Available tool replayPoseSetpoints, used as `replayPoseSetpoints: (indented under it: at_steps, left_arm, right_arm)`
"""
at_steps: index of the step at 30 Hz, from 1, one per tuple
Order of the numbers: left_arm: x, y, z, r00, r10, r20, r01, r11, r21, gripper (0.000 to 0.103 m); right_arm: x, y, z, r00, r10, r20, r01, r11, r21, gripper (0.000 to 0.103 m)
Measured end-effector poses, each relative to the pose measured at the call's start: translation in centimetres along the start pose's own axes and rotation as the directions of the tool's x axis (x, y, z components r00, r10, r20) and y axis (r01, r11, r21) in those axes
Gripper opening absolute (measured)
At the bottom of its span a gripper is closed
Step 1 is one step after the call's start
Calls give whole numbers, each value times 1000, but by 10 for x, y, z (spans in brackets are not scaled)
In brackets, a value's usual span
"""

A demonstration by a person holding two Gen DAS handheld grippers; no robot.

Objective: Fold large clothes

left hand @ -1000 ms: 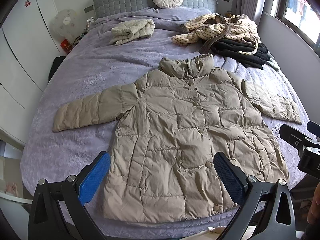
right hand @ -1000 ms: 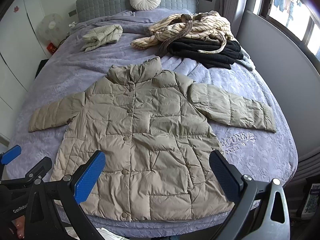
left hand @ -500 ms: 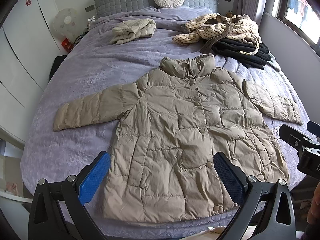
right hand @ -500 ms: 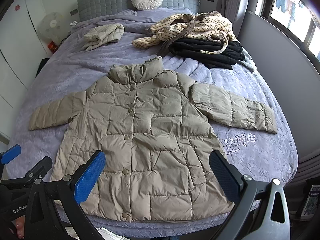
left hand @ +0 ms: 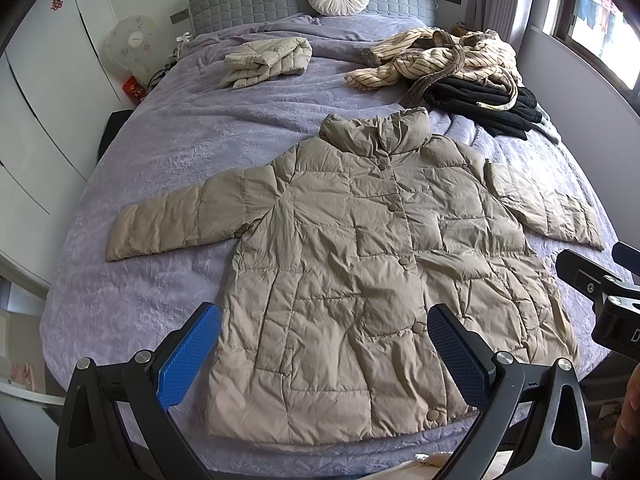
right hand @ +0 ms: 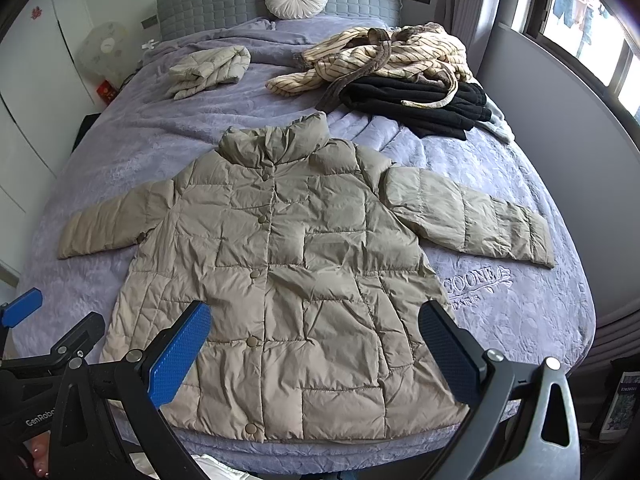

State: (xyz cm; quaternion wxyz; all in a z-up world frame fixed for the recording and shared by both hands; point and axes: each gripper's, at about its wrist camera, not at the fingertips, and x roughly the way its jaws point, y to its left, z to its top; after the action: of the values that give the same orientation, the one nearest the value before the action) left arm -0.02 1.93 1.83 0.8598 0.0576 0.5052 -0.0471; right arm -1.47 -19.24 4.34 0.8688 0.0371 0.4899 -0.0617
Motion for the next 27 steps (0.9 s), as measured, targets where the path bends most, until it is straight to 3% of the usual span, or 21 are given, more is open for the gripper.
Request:
replayPoseSetpoints:
  at_steps: [12,17,21,24,27]
  left_arm:
    - [2,14,-3,1000,-3,19,3,1000,1,103]
    - [1,23,-4,999,-28,30,28,1000,-1,103]
    - [8,42,-4,999,-35,15,35,999,-24,103]
    - [17,63,-3,999,-46,-3,45,997,-60,103]
    - [30,86,-2,998,-57,-26,54,993,-102,103]
  right_arm:
    - [4,12,-4,999,34,9,-34,999,12,103]
    - [1,26,7,981,185,62,-190,979,74,103]
    - [11,41,13,990,131,52,-131,991,10,103]
    - [20,57,17,985,161,60,-158,987,-40,103]
    - [36,83,17,987,158,-6,-158,983,-94,103]
